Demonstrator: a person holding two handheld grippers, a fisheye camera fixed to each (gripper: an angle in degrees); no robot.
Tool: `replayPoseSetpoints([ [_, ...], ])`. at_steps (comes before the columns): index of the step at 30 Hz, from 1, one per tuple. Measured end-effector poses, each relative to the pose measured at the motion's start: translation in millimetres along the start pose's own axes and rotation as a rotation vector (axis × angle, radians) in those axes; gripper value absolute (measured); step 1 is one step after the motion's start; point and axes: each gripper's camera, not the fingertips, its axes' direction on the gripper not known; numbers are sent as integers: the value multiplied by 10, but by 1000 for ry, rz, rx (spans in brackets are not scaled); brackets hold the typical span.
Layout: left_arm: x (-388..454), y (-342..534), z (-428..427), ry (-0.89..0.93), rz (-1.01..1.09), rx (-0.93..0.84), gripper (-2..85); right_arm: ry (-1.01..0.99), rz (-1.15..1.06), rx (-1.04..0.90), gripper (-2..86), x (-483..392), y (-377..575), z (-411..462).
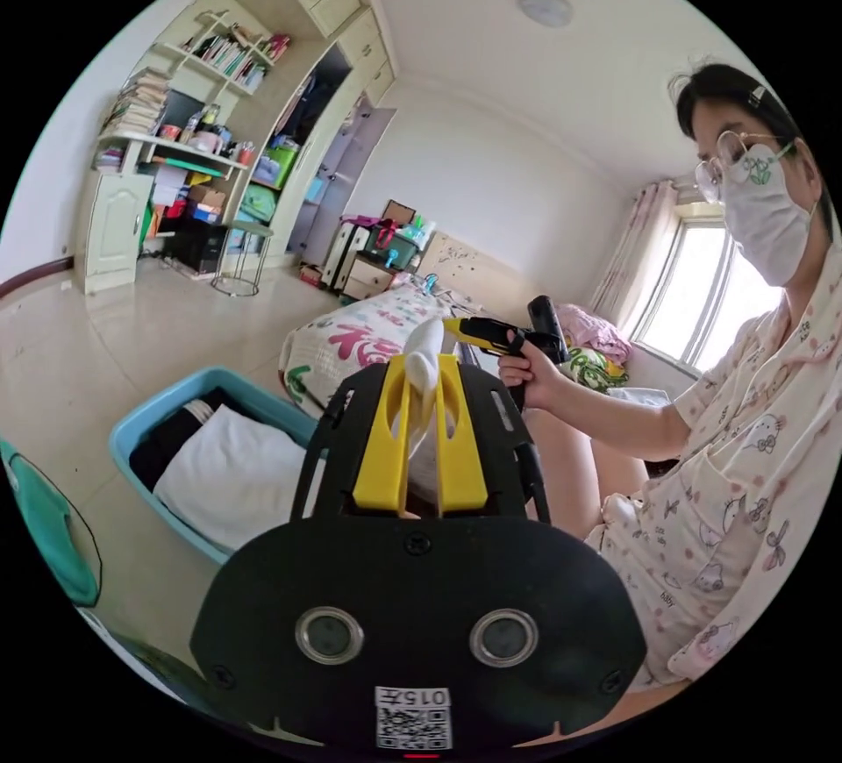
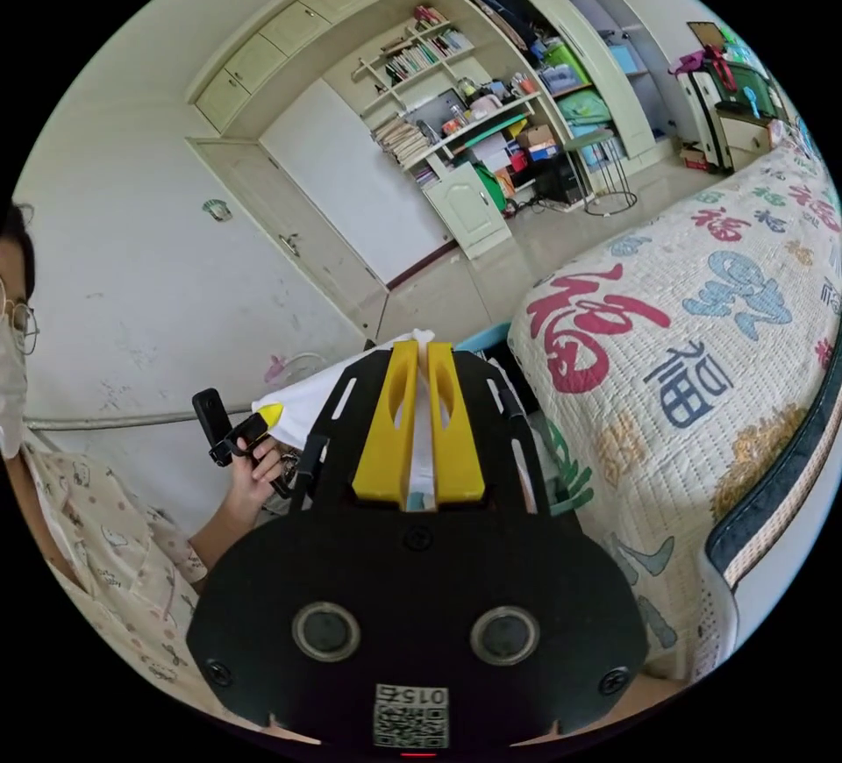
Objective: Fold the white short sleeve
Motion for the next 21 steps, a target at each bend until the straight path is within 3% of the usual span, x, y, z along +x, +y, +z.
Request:
replayPoseSetpoints([
  [8,-559,425,-154,-60,-173,44,43,66,-20,-131,17,185,-569,809],
  [12,-934,601,-194,-444,-281,168,68,57,147,-195,36,388,-974,1343],
  [14,-1042,627,-244,-572,-334,188,85,38,112,-138,43,266,-1058,1307],
  [18,-904,693,-284,-548,-327,149,89,21,-65,-90,52,-29,-929,1034],
  [21,-751,925,-89,-492,-351,83,86,28,-47,-100,22,27,-641,805],
])
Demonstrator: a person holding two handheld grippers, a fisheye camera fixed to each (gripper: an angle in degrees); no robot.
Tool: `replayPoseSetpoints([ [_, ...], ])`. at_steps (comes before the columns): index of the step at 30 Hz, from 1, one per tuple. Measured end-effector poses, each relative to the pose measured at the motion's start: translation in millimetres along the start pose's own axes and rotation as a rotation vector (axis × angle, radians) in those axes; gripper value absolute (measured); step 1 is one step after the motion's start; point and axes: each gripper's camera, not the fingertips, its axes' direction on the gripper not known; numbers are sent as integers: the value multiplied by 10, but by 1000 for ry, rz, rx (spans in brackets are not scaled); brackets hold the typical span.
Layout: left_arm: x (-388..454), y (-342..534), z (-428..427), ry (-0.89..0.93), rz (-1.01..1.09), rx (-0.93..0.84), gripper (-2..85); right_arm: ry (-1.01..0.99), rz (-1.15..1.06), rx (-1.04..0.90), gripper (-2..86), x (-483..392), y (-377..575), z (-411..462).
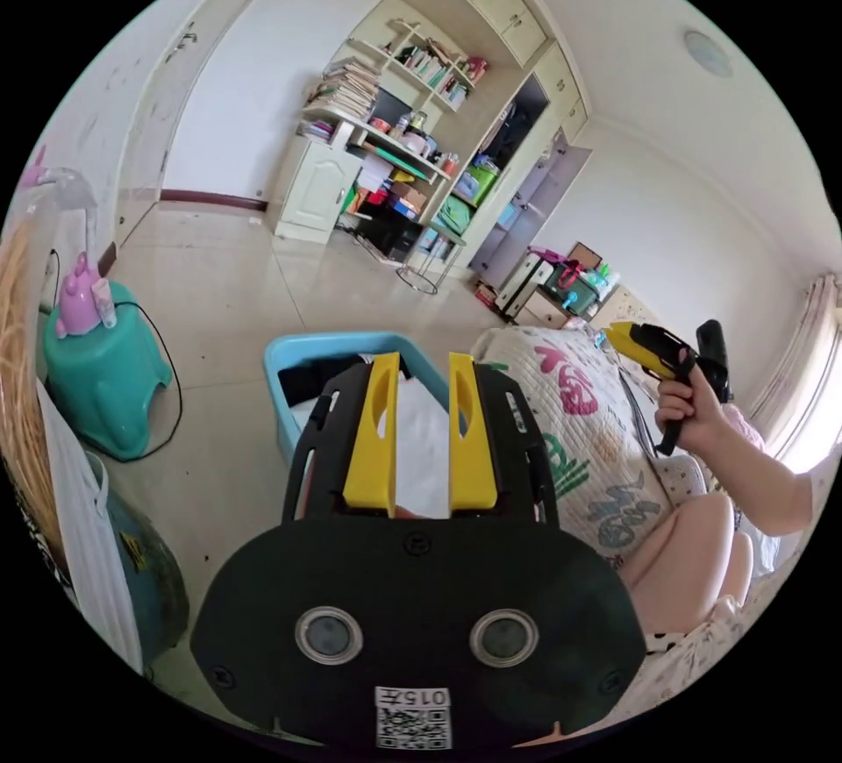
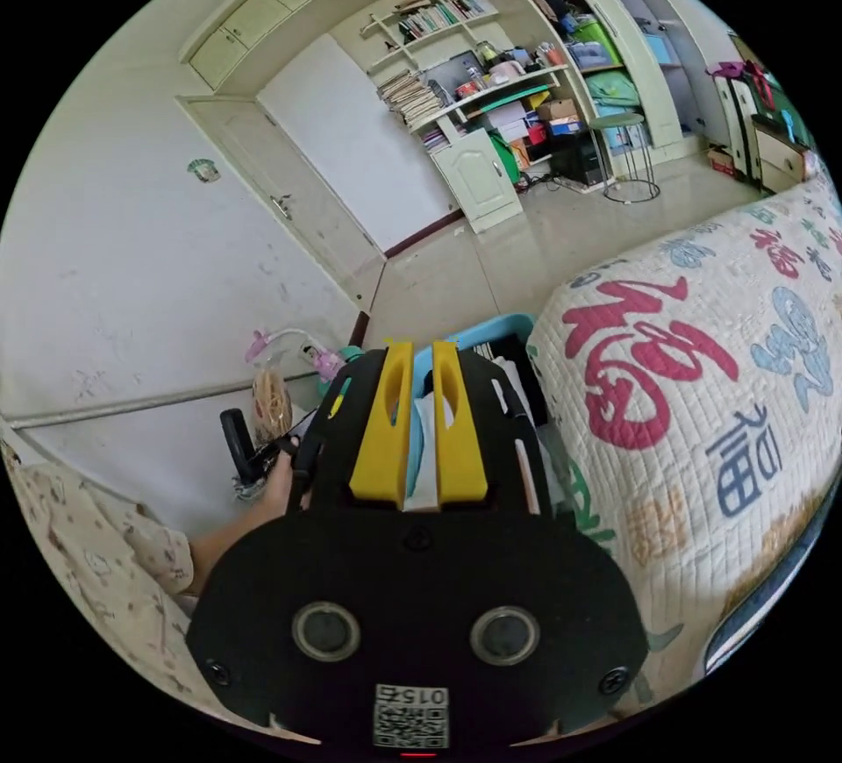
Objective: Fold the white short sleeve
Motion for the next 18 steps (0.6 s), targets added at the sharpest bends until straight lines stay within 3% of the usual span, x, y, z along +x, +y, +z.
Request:
replayPoseSetpoints([
  [4,380,445,292,147,-35,-98,84,-7,65,111,4,77,550,-375],
  [10,1436,633,845,356,128,-241,79,347,281,504,-4,-223,1324,-1433],
  [13,2009,577,1049,455,262,-272,73,650,213,697,-4,-855,1520,-2135],
  [18,2847,511,1367,589,383,-285,65,949,-12,1296,-5,-2541,2474,-3196],
])
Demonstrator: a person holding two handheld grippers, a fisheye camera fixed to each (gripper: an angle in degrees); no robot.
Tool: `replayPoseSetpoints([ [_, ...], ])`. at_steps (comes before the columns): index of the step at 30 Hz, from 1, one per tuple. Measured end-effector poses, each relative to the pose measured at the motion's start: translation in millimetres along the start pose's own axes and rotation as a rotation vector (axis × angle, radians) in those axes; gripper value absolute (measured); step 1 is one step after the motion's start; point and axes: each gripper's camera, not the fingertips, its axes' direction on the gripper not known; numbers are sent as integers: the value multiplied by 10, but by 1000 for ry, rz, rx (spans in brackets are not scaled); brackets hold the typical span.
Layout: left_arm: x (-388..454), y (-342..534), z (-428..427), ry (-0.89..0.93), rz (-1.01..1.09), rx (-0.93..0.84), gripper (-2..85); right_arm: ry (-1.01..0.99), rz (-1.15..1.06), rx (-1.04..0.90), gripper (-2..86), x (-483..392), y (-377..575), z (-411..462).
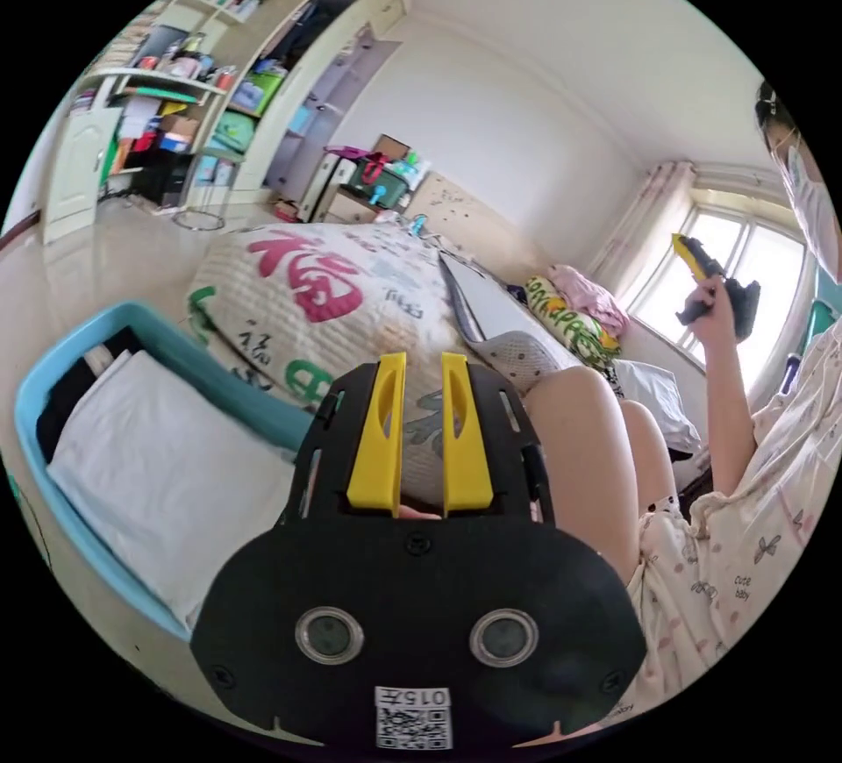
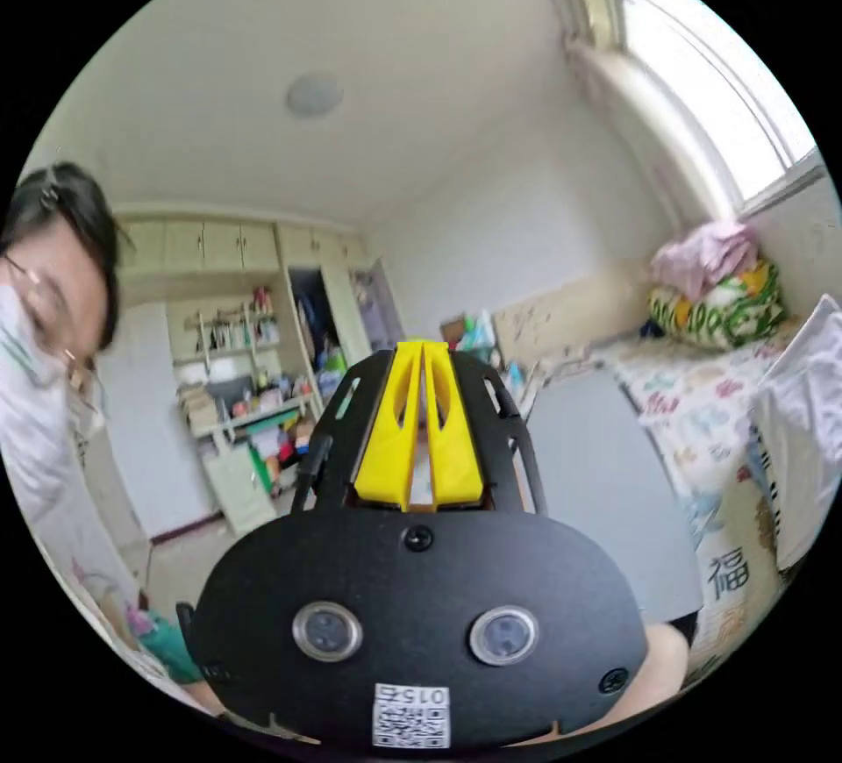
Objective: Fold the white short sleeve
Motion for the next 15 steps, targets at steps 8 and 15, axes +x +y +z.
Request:
replayPoseSetpoints([
  [8,986,-466,891,202,91,1,52,110,-251,709,-6,-820,-24,-2028],
  [15,1317,-664,1072,316,38,10,51,-56,-234,740,-7,-653,-197,-2640],
])
